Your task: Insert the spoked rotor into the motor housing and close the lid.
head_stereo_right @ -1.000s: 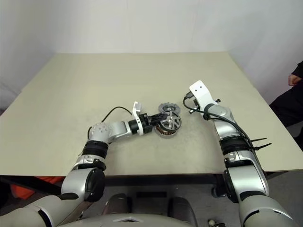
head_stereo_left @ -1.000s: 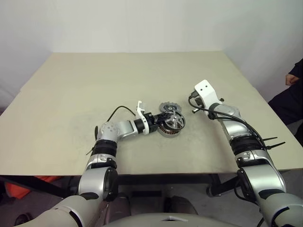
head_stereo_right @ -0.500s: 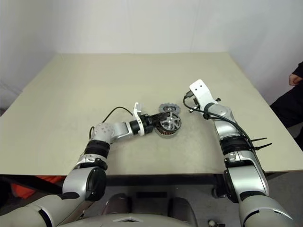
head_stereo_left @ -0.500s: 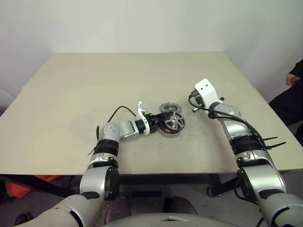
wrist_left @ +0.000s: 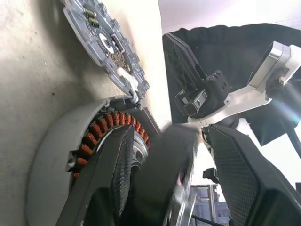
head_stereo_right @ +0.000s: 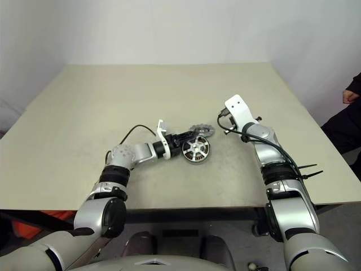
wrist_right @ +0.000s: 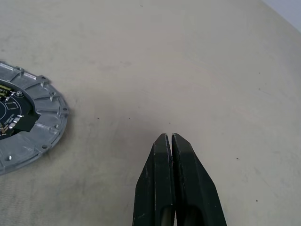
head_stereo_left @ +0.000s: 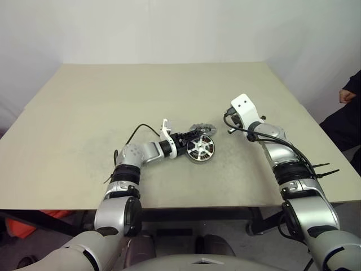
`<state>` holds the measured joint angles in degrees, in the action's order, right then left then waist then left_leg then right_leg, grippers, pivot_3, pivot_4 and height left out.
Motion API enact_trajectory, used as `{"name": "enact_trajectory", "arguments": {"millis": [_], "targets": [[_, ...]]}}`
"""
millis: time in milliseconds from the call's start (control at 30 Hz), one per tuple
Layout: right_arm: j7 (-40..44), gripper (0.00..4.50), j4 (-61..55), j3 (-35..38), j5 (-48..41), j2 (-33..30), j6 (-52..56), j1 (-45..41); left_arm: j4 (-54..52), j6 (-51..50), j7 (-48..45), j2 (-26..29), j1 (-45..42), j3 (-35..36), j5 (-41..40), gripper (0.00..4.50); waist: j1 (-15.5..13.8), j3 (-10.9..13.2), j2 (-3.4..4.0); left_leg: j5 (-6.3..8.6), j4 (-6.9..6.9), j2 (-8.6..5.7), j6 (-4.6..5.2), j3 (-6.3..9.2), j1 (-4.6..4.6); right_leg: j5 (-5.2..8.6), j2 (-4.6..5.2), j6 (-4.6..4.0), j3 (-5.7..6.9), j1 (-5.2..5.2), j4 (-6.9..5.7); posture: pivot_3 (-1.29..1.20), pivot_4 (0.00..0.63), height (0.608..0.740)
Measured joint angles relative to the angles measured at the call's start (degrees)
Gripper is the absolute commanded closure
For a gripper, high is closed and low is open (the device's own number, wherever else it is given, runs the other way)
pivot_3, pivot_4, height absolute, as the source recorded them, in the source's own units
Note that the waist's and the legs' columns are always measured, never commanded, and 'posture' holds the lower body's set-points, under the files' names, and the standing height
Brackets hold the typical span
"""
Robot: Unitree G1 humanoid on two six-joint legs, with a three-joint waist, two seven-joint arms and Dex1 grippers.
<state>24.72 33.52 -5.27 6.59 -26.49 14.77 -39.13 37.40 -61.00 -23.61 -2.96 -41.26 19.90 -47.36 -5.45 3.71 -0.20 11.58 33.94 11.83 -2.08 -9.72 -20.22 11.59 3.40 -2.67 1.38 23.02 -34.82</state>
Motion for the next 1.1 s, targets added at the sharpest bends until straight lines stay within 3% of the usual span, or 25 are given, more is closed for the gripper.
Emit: {"name": "enact_trajectory", "arguments": {"millis": [533,667,833,1100], "targets": [[1.8,4.43,-1.5,0.1,-0.9,0.7,-1.1,0.0,-11.0,2.3,1.5,0.3,4.5,1.6,-0.2,1.81,0.0,0.0,0.01,0.01,-0.04,0.00,0.01,-0.01,-0.09,0.00,0.00,0.00,0.00,0.08,0.05,0.00,0.000,0.740],[8.3,4.43,-10.0,0.8,-5.4,0.2,-3.1,2.0,-16.5,3.4,1.1,1.4,7.6,0.1,0.0,1.81,0.0,0.0,0.00,0.03,-0.11,0.03,0.04,-0.01,-0.11,0.01,-0.01,0.01,0.00,0.15,0.06,0.00,0.000,0.740],[21.1,4.43,-23.2,1.2,-12.3,-5.1,-5.0,7.7,-25.5,6.1,-0.4,6.1,14.2,-2.9,2.2,1.81,-0.1,0.0,0.00,0.11,-0.20,0.03,0.19,-0.01,-0.13,0.05,0.00,0.05,0.01,0.15,0.10,0.00,0.000,0.740],[35.2,4.43,-32.0,0.3,-17.9,-12.4,-2.5,16.5,-31.5,13.0,-1.9,9.8,20.3,-5.3,6.1,1.81,-0.1,0.0,0.00,0.09,-0.18,0.03,0.14,-0.01,0.01,0.20,0.00,0.31,-0.03,0.05,0.09,0.00,0.000,0.740]]}}
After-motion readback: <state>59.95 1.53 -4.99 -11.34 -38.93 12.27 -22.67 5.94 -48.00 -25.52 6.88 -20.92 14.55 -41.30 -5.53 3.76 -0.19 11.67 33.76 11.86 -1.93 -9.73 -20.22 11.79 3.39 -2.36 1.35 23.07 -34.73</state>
